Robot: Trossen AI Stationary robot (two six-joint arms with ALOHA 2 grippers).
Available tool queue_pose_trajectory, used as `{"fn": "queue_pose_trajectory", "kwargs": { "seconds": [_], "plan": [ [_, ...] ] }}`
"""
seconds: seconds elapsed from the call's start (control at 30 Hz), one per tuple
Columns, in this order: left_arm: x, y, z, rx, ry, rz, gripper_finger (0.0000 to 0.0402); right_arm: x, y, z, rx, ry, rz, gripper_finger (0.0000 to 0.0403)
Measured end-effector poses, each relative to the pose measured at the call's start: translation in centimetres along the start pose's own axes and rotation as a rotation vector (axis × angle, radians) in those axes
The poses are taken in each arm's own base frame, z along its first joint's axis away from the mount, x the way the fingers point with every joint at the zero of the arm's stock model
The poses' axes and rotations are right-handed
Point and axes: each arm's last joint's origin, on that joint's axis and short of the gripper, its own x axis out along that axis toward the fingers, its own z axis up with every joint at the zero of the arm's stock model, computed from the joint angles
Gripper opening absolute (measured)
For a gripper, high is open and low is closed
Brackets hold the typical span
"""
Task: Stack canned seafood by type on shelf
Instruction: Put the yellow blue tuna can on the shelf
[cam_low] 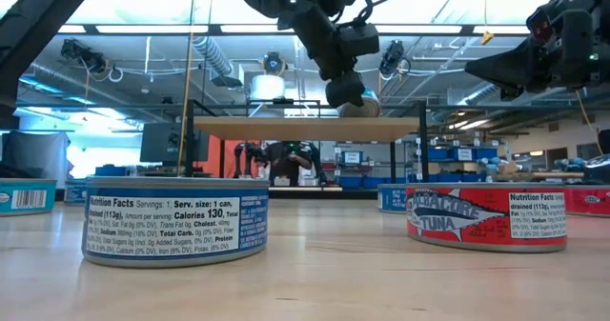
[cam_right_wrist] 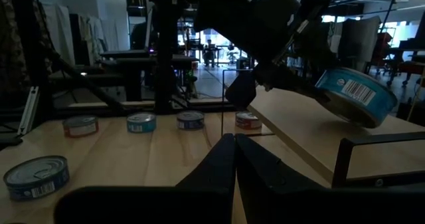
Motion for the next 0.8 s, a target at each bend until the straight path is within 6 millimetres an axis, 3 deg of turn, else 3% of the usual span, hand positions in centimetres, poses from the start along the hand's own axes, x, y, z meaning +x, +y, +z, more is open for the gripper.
{"fn": "queue_pose_trajectory", "kwargs": {
  "seconds": [0.57, 0.8],
  "plan": [
    [0.3, 0.5, -0.7, 0.000, 0.033, -0.009, 0.0147, 0.0, 0.0, 0.0, 0.000, 0.000, 0.000, 0.0025],
    [-0.2, 1.6, 0.1, -0.033, -0.011, -0.058, 0.0147, 0.0, 0.0, 0.0, 0.000, 0.001, 0.000, 0.0025]
  ]
}}
